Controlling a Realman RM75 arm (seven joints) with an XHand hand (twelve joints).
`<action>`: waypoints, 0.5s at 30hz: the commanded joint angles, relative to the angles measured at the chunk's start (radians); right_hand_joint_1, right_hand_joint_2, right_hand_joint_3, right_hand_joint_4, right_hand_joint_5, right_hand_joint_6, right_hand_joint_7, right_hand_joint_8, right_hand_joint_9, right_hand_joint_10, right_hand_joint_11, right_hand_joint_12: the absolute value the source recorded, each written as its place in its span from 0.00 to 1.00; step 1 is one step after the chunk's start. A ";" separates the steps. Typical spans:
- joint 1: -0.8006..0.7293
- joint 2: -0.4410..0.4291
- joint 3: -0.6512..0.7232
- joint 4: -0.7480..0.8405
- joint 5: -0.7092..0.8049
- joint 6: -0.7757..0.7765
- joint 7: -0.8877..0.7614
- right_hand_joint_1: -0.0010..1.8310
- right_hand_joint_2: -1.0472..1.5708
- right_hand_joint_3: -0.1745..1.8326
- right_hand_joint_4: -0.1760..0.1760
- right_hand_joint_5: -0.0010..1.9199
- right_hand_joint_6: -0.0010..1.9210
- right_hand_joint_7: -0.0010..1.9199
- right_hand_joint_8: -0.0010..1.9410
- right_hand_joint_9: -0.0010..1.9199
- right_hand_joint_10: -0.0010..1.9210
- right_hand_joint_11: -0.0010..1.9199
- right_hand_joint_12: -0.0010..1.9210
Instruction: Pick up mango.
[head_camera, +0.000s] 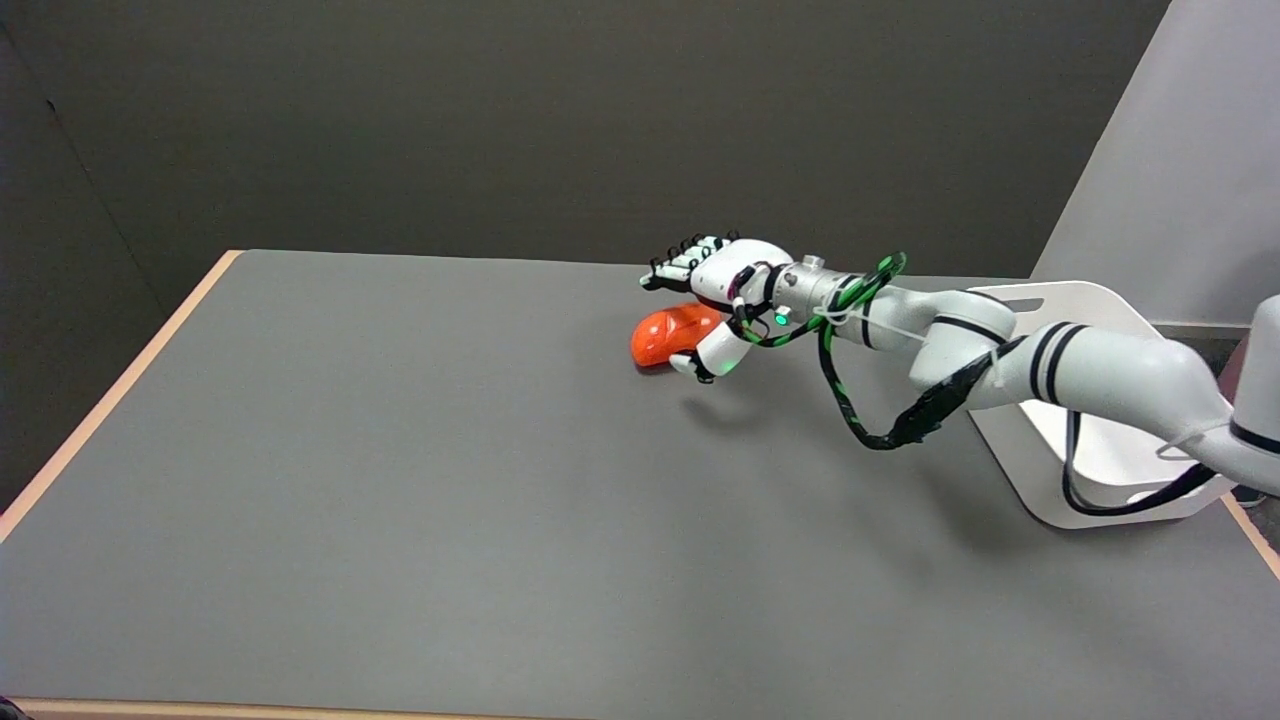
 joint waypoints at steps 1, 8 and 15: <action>-0.017 -0.129 0.001 0.135 0.000 -0.003 0.001 0.22 0.61 0.57 0.63 0.05 0.17 0.07 0.13 0.05 0.26 0.01 0.56; -0.019 -0.156 0.000 0.185 0.000 -0.008 0.001 0.35 0.64 0.59 0.65 0.08 0.21 0.13 0.18 0.12 0.33 0.05 0.56; -0.029 -0.177 0.009 0.225 0.003 0.000 0.001 0.38 0.65 0.60 0.65 0.08 0.22 0.14 0.19 0.13 0.35 0.07 0.57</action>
